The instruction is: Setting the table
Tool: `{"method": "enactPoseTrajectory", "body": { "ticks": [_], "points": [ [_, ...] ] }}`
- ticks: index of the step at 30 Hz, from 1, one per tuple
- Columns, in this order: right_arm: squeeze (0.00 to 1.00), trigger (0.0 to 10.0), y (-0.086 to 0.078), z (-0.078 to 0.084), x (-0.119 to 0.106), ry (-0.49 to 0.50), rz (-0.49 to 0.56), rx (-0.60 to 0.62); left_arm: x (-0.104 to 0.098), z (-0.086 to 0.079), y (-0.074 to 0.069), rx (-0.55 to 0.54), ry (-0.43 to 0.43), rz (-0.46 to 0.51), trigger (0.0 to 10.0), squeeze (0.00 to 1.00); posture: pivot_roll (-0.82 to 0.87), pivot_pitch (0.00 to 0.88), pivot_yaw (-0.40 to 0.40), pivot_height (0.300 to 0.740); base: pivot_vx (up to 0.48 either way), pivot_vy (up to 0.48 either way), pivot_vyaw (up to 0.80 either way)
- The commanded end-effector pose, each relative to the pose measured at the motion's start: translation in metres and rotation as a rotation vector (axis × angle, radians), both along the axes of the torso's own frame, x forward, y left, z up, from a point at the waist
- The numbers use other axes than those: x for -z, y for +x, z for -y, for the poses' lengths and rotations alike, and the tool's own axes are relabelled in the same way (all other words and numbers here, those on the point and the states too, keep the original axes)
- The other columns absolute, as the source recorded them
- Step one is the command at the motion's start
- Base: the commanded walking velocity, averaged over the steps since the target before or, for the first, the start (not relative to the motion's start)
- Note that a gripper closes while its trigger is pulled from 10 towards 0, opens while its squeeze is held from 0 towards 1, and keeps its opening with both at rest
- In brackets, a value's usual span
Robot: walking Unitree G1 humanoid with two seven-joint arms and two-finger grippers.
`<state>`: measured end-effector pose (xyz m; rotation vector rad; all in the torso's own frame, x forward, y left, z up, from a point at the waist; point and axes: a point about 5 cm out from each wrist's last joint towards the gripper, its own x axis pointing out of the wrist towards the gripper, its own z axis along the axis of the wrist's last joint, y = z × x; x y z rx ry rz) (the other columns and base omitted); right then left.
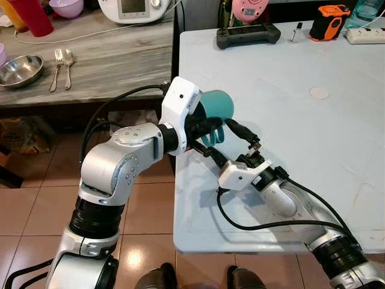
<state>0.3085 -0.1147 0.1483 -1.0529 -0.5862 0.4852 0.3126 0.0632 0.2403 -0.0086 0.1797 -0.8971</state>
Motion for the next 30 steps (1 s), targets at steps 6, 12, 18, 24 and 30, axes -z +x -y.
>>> {"method": "enactPoseTrajectory", "body": {
  "ticks": [6, 12, 18, 24, 30],
  "points": [
    [0.00, 0.0, -0.003, -0.007, -0.002, -0.007, 0.062, -0.046, -0.005, 0.007, -0.007, 0.036, -0.041, -0.030, 10.0, 0.00, -0.17, 0.201, 0.096, 0.740, 0.000, 0.000, 0.00],
    [0.00, 0.0, -0.003, -0.011, -0.015, -0.009, 0.164, -0.064, -0.001, 0.007, -0.006, 0.012, -0.069, -0.097, 10.0, 0.00, -0.17, 0.197, 0.099, 0.740, 0.000, 0.000, 0.00],
    [0.00, 0.0, -0.005, -0.015, -0.025, -0.011, 0.233, -0.083, 0.005, 0.005, -0.004, -0.026, -0.065, -0.170, 10.0, 0.00, -0.17, 0.193, 0.098, 0.740, 0.000, 0.000, 0.00],
    [0.00, 0.0, -0.007, -0.016, -0.031, 0.005, 0.271, -0.087, 0.008, 0.004, -0.003, -0.041, -0.090, -0.203, 10.0, 0.00, -0.17, 0.192, 0.099, 0.740, 0.000, 0.000, 0.00],
    [0.00, 0.0, -0.007, -0.017, -0.034, 0.009, 0.293, -0.085, 0.008, 0.004, -0.003, -0.046, -0.098, -0.220, 10.0, 0.00, -0.17, 0.194, 0.102, 0.740, 0.000, 0.000, 0.00]
  ]
}}
